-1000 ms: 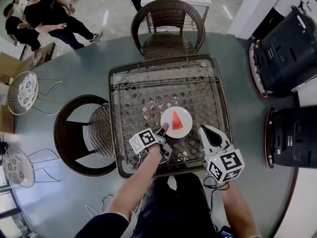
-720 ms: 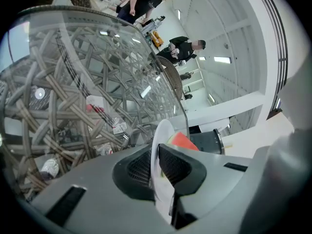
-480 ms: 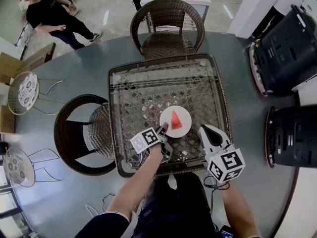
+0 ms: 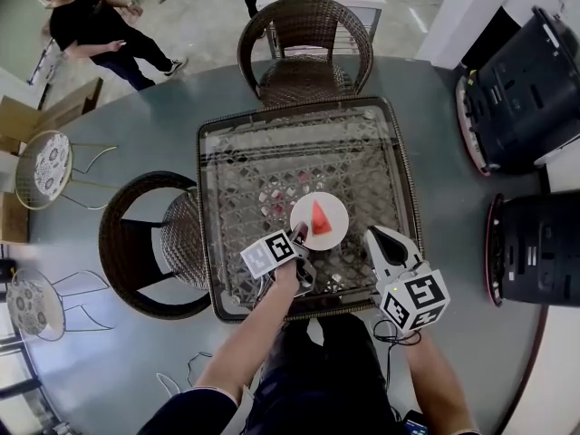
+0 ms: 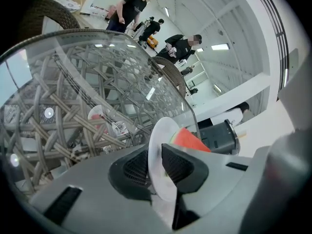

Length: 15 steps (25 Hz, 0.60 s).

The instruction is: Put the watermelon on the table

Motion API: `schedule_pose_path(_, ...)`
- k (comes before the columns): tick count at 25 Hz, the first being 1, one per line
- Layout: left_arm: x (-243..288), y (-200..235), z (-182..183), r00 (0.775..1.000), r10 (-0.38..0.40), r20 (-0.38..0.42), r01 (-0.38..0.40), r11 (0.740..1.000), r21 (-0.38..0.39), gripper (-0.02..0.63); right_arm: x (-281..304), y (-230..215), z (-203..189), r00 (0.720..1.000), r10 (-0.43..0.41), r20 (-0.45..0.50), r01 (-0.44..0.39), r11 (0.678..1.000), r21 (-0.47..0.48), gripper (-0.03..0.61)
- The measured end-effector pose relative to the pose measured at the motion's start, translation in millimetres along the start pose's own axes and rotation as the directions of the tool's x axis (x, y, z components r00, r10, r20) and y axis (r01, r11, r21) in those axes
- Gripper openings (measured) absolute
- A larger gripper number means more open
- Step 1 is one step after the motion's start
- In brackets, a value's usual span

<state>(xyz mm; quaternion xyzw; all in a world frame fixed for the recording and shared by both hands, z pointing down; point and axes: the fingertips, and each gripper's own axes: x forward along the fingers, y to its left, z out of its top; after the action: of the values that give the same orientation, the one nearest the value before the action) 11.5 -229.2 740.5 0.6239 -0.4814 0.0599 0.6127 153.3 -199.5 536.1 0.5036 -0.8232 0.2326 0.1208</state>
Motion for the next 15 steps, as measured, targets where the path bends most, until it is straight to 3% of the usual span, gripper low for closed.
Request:
schedule_pose_path(8, -1.8, -0.3, 7.5, 0.999, 0.018, 0.027, -0.018, 1.000, -0.001, 0.098, -0.9, -1.2, 3.3, 1.000, 0.003, 0.005, -0.003, 1.000, 0.001, 0.000)
schedule_pose_path(15, -4.5, -2.4, 10.4, 0.998, 0.043, 0.049, -0.047, 0.995, 0.087, 0.150, -1.2, 2.4, 4.6, 1.000, 0.012, 0.010, -0.012, 1.000, 0.001, 0.000)
